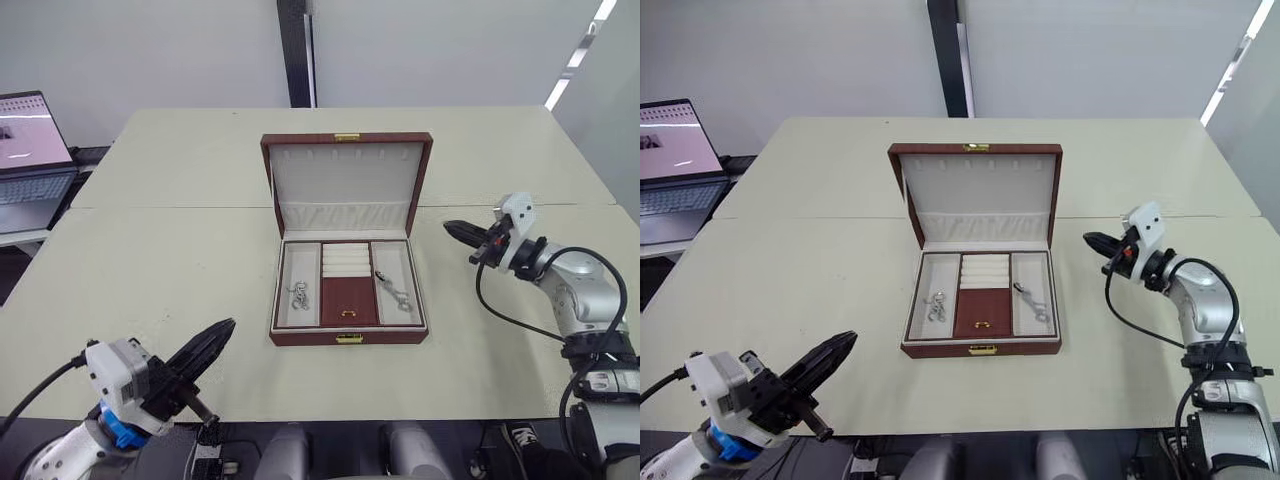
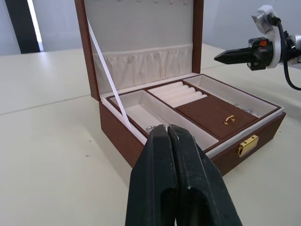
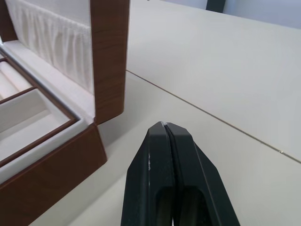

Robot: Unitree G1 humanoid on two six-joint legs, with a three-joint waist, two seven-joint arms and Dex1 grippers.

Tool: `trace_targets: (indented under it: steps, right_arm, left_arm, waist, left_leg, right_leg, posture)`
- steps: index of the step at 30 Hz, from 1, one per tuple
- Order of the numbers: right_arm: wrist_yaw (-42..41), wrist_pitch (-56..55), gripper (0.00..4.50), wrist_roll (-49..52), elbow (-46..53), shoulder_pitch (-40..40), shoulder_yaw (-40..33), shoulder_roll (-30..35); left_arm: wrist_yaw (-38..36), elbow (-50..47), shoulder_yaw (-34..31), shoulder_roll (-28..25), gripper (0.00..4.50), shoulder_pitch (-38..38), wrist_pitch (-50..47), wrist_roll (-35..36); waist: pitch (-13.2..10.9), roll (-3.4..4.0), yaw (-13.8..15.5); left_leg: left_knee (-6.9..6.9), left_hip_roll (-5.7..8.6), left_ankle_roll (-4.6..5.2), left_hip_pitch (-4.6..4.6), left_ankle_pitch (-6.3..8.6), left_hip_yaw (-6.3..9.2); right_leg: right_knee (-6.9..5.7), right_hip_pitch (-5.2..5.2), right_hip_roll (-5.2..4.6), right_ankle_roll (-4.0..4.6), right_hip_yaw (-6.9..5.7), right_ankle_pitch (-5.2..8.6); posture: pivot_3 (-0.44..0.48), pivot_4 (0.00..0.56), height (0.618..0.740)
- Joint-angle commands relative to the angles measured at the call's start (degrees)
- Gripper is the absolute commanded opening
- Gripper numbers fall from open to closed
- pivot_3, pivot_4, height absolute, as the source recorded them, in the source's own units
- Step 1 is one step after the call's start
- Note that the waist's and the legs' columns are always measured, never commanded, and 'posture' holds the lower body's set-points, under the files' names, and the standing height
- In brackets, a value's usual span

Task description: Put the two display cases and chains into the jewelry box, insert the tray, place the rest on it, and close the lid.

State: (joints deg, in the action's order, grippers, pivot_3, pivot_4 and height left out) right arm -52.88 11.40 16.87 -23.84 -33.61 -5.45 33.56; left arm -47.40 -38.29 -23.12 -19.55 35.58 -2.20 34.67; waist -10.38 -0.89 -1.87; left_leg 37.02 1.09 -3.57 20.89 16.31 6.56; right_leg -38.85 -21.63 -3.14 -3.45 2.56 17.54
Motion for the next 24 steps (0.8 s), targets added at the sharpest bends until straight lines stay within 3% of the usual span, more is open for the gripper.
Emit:
trace_targets:
  steps: [1, 12, 24]
  right_arm:
    - [-1.31, -4.21, 0.01, -1.0, -4.98, -4.12, -0.43, 0.44]
    - [-3.76, -10.58, 0.01, -3.48, -16.56, -12.04, 0.78, -1.02]
    - [-4.24, -13.99, 0.01, -4.42, -22.78, -16.65, 0.17, -2.08]
  left_arm:
    - [0.16, -2.23, 0.07, 1.07, 0.0, 1.56, 4.68, -1.44]
    - [1.67, -4.83, 5.13, 3.36, 0.0, 5.24, 9.93, -3.62]
    - [6.66, -4.55, 4.89, 2.3, 0.0, 1.17, 10.05, -2.77]
  waist:
    - [0.0, -0.01, 0.02]
    - [-0.01, -0.01, -0.33]
    - [-0.02, -0.01, -0.35]
  left_leg:
    - [0.0, -0.01, 0.0, 0.0, 0.0, -0.01]
    - [-0.01, -0.03, 0.06, 0.01, 0.03, -0.14]
    - [0.0, -0.04, 0.07, 0.0, 0.04, -0.14]
  right_leg:
    - [0.02, 0.0, 0.0, 0.0, 0.01, 0.0]
    - [0.09, -0.02, 0.01, 0.0, 0.12, 0.0]
    - [0.06, -0.02, 0.02, 0.0, 0.11, 0.0]
  posture:
    - [0.0, 0.15, 0.74]
    - [0.0, 0.15, 0.74]
    - [0.0, 0.15, 0.74]
